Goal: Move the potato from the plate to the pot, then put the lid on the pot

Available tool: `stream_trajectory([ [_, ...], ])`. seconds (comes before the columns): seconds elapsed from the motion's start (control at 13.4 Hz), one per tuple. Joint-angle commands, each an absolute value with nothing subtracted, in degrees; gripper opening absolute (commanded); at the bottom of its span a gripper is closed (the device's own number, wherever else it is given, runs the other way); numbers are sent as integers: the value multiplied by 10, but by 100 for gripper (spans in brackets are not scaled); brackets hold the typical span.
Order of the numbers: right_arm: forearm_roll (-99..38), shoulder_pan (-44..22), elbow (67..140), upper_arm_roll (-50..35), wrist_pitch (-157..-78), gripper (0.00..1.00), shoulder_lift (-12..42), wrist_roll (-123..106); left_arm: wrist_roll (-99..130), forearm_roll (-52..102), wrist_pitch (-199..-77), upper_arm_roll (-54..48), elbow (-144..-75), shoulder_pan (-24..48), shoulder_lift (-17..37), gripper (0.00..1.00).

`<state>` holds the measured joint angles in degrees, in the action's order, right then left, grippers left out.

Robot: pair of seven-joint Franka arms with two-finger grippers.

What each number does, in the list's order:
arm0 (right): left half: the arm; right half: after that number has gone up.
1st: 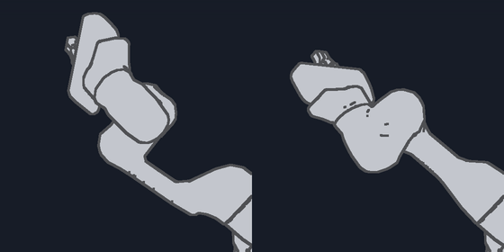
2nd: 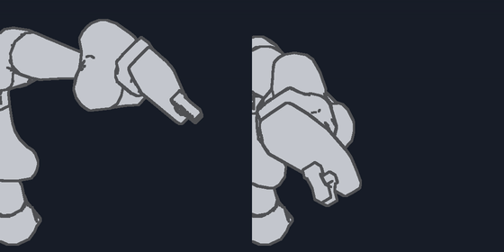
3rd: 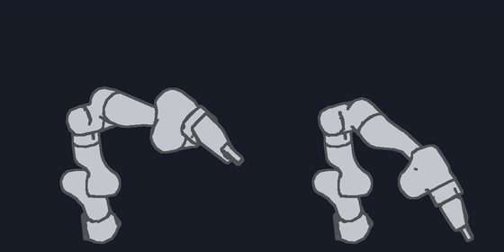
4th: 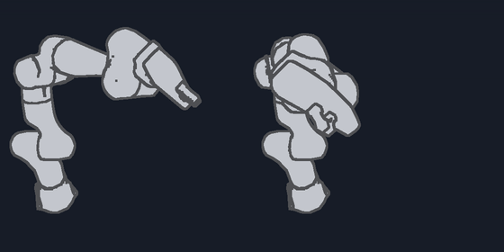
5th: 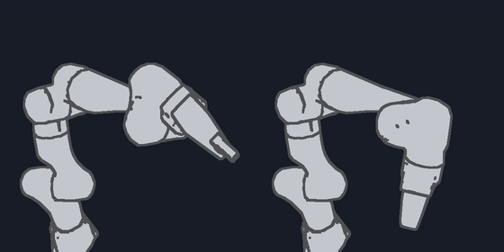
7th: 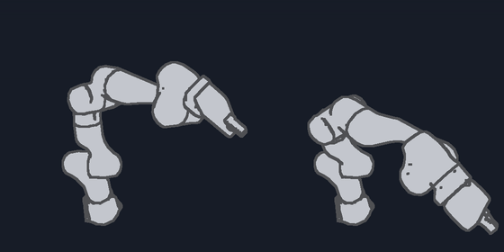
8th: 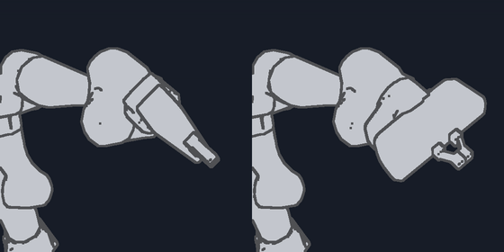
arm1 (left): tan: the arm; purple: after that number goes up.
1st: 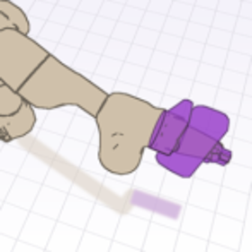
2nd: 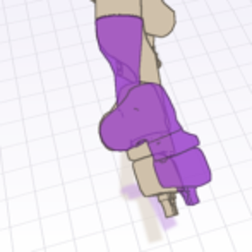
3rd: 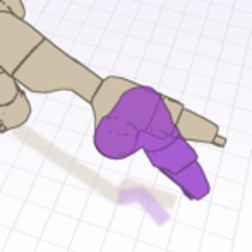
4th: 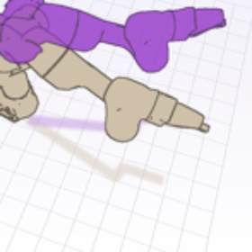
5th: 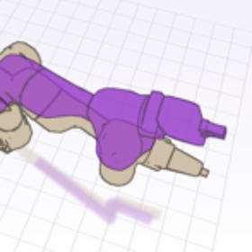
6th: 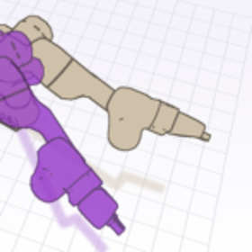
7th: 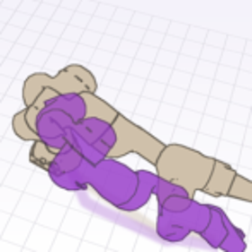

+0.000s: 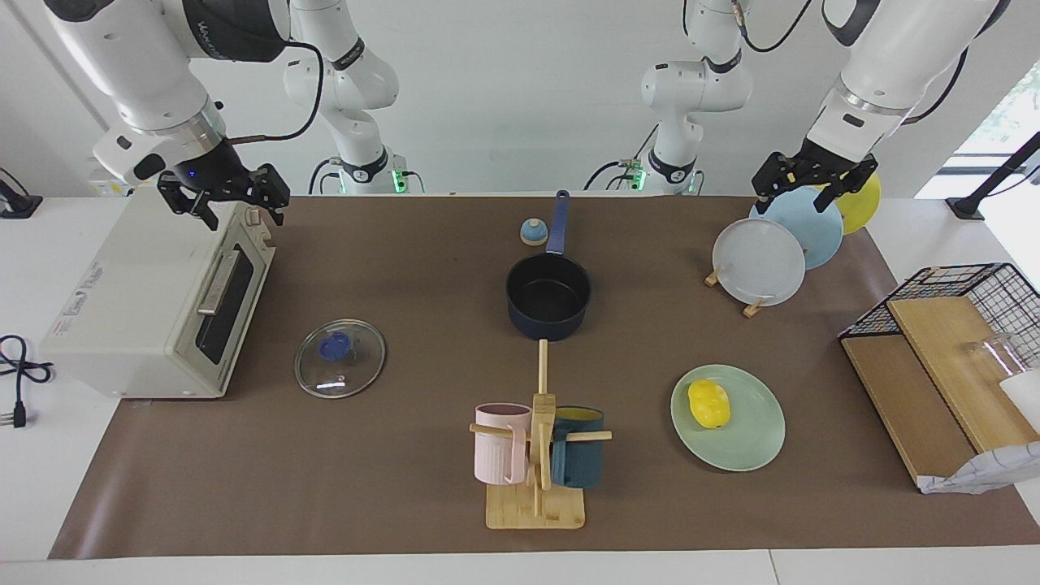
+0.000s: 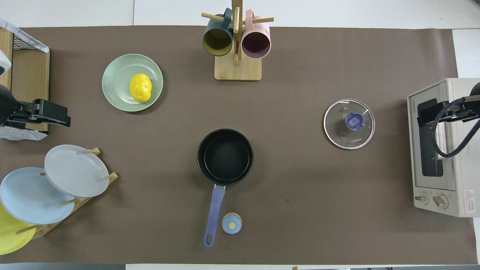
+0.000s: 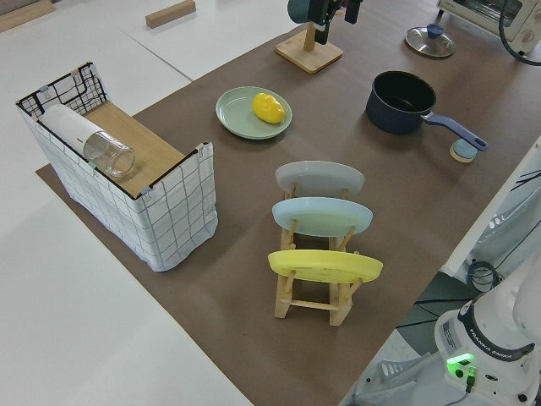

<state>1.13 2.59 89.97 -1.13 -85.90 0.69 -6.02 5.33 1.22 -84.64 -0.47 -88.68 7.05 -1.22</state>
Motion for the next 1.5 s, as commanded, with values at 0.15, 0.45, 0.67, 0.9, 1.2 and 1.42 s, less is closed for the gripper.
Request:
stream_trajectory([
  [0.15,11,29,903,-15,-869,100,4,-56,47,15,-857,-3,-886,68,-11,100],
  [0.45,8,28,903,-15,-868,100,3,-54,47,15,-864,-4,-892,73,-13,100],
  [0.67,4,28,909,-15,-870,100,0,-57,45,15,-880,-4,-903,70,-16,100],
  [0.9,5,25,943,-16,-896,100,-15,-61,51,17,-897,-4,-916,68,-20,100],
  [1.2,3,10,1028,-16,-1000,100,-23,-84,54,35,-959,-4,-908,74,45,100],
  [1.42,2,-19,1071,-16,-1093,100,18,-88,54,41,-1010,-6,-869,78,153,100],
])
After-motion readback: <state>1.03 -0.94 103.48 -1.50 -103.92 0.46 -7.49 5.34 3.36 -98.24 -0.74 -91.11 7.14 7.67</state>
